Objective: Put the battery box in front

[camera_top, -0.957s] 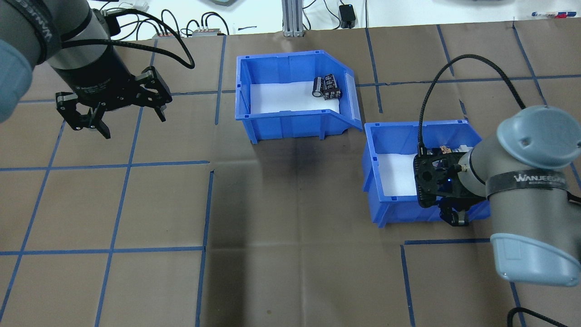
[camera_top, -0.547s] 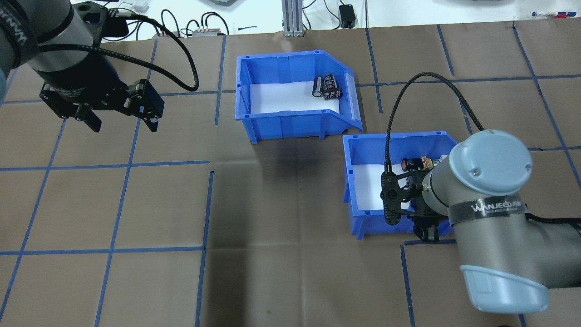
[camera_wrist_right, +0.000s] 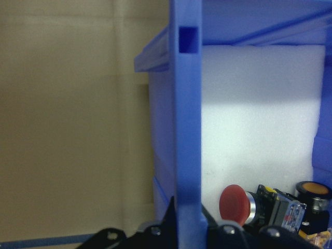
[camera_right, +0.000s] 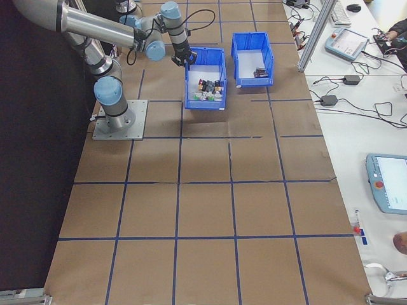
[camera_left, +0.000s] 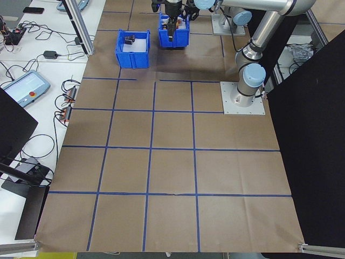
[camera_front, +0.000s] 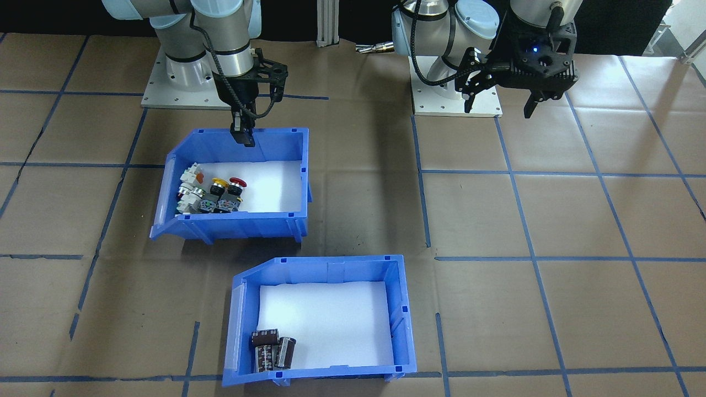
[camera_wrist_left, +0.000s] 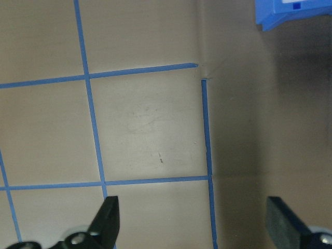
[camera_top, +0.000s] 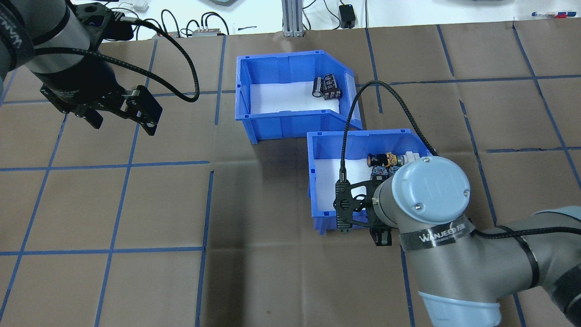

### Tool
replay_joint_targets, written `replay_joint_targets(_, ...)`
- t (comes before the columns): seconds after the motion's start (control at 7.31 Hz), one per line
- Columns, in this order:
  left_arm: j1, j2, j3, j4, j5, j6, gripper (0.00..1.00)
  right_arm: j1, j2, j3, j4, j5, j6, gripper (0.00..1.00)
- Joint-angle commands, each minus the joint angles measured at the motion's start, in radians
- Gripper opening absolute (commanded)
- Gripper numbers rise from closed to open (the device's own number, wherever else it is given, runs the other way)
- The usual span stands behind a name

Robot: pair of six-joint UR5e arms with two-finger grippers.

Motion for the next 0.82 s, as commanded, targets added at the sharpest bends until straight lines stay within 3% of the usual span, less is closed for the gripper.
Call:
replay_joint_targets(0.0,-0.001,0.001,0.000,0.007,-0.004,-0.082,1.00,0.114,0.089,-0.005,-0.130,-0.001,0.098,0.01)
replay_joint_targets(0.68,-0.001,0.002,0.002,0.012,0.002,-0.084,1.00,0.158,0.141,-0.059,-0.125,-0.023,0.191,0.02)
